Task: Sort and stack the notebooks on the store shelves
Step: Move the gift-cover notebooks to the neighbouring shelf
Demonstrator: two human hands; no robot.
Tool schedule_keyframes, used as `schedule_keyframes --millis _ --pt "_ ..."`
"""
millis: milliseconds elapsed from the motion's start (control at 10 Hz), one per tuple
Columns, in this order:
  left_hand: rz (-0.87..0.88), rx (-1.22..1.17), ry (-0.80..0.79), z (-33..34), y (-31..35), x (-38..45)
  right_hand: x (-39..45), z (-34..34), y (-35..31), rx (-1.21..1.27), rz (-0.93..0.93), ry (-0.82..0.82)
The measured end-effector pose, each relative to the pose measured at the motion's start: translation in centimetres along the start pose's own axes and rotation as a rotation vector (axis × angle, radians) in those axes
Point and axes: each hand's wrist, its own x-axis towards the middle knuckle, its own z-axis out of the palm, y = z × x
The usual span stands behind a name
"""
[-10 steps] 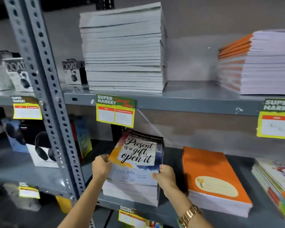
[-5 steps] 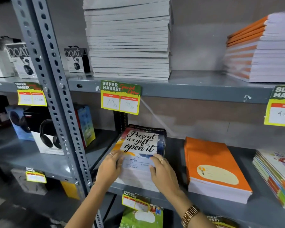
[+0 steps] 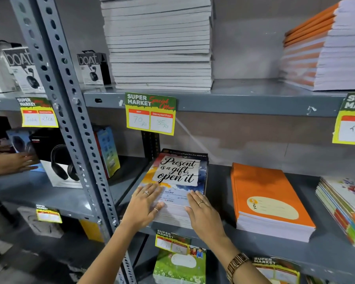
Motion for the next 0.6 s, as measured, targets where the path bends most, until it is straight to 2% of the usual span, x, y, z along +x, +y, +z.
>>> schedule_keyframes --millis 200,600 --pt "-0.012 0.004 -0.018 0.14 -0.06 0.08 0.09 0.16 -0.09 -0.055 -0.004 0.053" --pt "-0.055 0.011 0.001 0.59 0.14 -0.07 0.07 0.38 0.01 -0.028 0.001 0.014"
